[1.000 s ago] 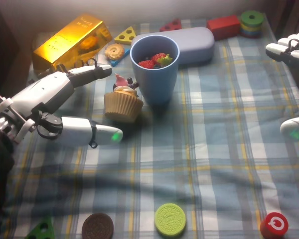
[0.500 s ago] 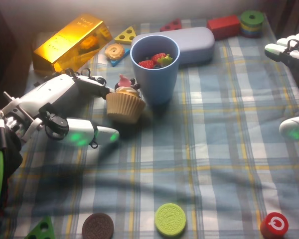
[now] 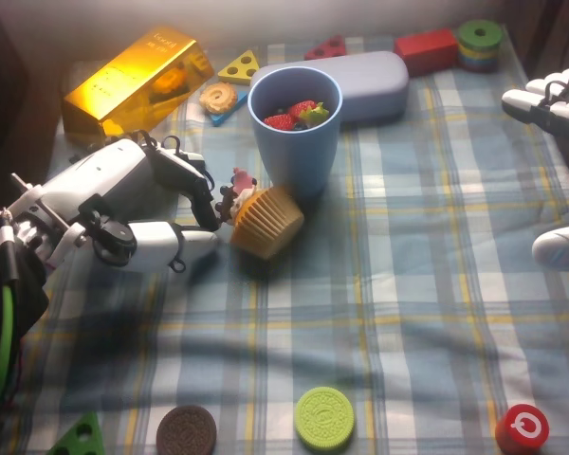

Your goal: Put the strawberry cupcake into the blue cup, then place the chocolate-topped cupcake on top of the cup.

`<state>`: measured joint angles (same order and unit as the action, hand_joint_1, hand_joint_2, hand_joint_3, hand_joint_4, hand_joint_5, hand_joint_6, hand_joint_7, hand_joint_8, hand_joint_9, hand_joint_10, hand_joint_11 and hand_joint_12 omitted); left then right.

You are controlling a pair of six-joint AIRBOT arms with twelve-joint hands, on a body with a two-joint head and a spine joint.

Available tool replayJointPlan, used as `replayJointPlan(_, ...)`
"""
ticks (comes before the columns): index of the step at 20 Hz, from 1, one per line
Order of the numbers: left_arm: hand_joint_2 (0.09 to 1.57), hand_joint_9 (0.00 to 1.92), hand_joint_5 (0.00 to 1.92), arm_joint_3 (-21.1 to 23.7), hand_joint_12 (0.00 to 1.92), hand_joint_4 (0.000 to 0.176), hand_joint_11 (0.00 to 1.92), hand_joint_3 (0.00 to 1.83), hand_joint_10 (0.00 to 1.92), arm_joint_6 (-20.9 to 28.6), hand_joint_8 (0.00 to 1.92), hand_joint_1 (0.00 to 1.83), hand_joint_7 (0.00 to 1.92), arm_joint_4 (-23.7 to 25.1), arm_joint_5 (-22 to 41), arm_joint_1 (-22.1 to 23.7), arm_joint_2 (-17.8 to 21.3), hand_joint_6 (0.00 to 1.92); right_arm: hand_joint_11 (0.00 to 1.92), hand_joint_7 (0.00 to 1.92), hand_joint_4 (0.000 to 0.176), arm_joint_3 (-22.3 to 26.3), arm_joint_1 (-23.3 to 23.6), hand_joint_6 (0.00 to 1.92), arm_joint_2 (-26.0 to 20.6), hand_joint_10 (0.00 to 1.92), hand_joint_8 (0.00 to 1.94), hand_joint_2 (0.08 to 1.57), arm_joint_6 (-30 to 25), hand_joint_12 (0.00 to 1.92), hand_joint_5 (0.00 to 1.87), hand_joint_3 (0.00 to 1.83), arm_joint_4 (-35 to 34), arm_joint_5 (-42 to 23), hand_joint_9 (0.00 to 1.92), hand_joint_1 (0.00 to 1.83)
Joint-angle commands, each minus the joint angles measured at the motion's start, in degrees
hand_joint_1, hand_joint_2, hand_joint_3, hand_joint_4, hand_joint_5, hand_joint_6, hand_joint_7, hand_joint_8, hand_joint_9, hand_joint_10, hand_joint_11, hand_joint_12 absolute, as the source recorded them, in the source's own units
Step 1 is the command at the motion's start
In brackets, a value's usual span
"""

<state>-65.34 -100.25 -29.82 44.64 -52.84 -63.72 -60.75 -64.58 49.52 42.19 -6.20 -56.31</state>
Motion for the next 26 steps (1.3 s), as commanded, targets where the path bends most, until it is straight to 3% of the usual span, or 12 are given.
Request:
replayJointPlan(1, 1.05, 0.38, 1.10, 0.02, 0.09, 0.176, 0.16, 0.00, 0.00, 0.31, 0.00, 1.06, 0.51, 1.06, 6.53, 0.85, 0.47, 0.77, 0.00, 0.03, 0.081, -0.26, 0.24, 0.00, 0.05, 0.00, 0.00, 0.81, -0.62, 0.00, 0.00, 0.00, -0.76, -6.76, 0.00, 0.04)
replayJointPlan(2, 1.05, 0.38, 1.10, 0.20, 0.08, 0.176, 0.15, 0.00, 0.00, 0.31, 0.00, 1.05, 0.51, 1.06, 6.81, 0.87, 0.66, 0.77, 0.00, 0.04, 0.075, -0.26, 0.23, 0.00, 0.06, 0.00, 0.00, 0.80, -0.63, 0.00, 0.00, 0.00, -0.76, -6.76, 0.00, 0.04)
replayJointPlan(3, 0.97, 0.37, 0.97, 0.61, 0.08, 0.059, 0.15, 0.00, 0.01, 0.31, 0.00, 0.97, 0.48, 1.05, 7.43, 0.87, 0.93, 0.29, 0.00, 0.04, 0.075, -0.26, 0.17, 0.00, 0.07, 0.00, 0.00, 0.81, -0.63, 0.00, 0.00, 0.00, -0.77, -6.76, 0.00, 0.03)
replayJointPlan(4, 0.87, 0.37, 0.79, 1.28, 0.08, 0.022, 0.16, 0.00, 0.00, 0.31, 0.00, 0.85, 0.41, 1.06, 8.08, 0.83, 1.48, 0.02, 0.00, 0.03, 0.068, -0.26, 0.10, 0.00, 0.09, 0.00, 0.00, 0.81, -0.63, 0.00, 0.00, 0.00, -0.78, -6.76, 0.00, 0.02)
replayJointPlan(5, 0.87, 0.37, 0.79, 1.73, 0.08, 0.022, 0.16, 0.00, 0.00, 0.31, 0.00, 0.85, 0.41, 1.09, 8.44, 0.73, 1.82, 0.02, 0.00, 0.03, 0.068, -0.26, 0.06, 0.00, 0.11, 0.00, 0.00, 0.81, -0.67, 0.00, 0.00, 0.00, -0.79, -6.76, 0.00, 0.02)
replayJointPlan(6, 0.86, 0.32, 0.60, 2.44, 0.07, 0.058, 0.13, 0.00, 0.00, 0.30, 0.00, 0.75, 0.32, 1.27, 8.89, 0.59, 2.42, 0.00, 0.00, 0.02, 0.076, -0.26, 0.04, 0.00, 0.11, 0.00, 0.00, 0.82, -0.73, 0.00, 0.00, 0.00, -0.79, -6.76, 0.00, 0.02)
replayJointPlan(9, 0.73, 0.24, 0.23, 4.78, 0.06, 0.079, 0.11, 0.00, 0.00, 0.29, 0.00, 0.70, 0.20, 2.42, 9.91, 0.17, 4.13, 0.00, 0.00, 0.05, 0.040, -0.37, -0.04, 0.00, 0.13, 0.00, 0.01, 0.83, -0.93, 0.00, 0.00, 0.01, -0.79, -6.76, 0.00, 0.03)
replayJointPlan(11, 0.69, 0.20, 0.19, 6.21, 0.05, 0.058, 0.10, 0.00, 0.01, 0.29, 0.00, 0.65, 0.15, 3.03, 10.70, -0.03, 4.85, 0.00, 0.00, 0.03, 0.070, -0.39, -0.08, 0.00, 0.13, 0.00, 0.00, 0.83, -1.04, 0.00, 0.00, 0.00, -0.80, -6.76, 0.00, 0.02)
replayJointPlan(13, 0.70, 0.18, 0.22, 7.91, 0.05, 0.034, 0.08, 0.00, 0.00, 0.29, 0.00, 0.68, 0.15, 3.82, 11.78, -0.61, 5.08, 0.01, 0.00, 0.03, 0.056, -0.41, -0.09, 0.00, 0.14, 0.00, 0.00, 0.82, -1.06, 0.00, 0.00, 0.00, -0.80, -6.76, 0.00, 0.01)
replayJointPlan(20, 0.71, 0.05, 0.18, 10.66, 0.00, 0.042, 0.00, 0.00, 0.00, 0.33, 0.00, 0.60, 0.10, 4.41, 13.74, -1.22, 4.25, 0.00, 0.00, 0.02, 0.046, -0.44, -0.13, 0.00, 0.22, 0.00, 0.00, 0.84, -1.28, 0.00, 0.00, 0.01, -0.79, -6.75, 0.00, 0.02)
replayJointPlan(23, 0.71, 0.00, 0.13, 10.40, 0.00, 0.113, 0.00, 0.00, 0.00, 0.33, 0.00, 0.63, 0.04, 4.06, 14.30, -1.51, 2.93, 0.00, 0.00, 0.00, 0.069, -0.46, -0.13, 0.00, 0.27, 0.00, 0.00, 0.82, -1.46, 0.00, 0.00, 0.00, -0.79, -6.75, 0.00, 0.03)
replayJointPlan(26, 0.71, 0.00, 0.08, 9.17, 0.00, 0.153, 0.00, 0.00, 0.00, 0.33, 0.00, 0.60, 0.02, 3.14, 14.31, -1.51, 0.94, 0.00, 0.00, 0.00, 0.079, -0.49, -0.13, 0.00, 0.37, 0.00, 0.00, 0.80, -1.49, 0.00, 0.00, 0.00, -0.79, -6.75, 0.00, 0.04)
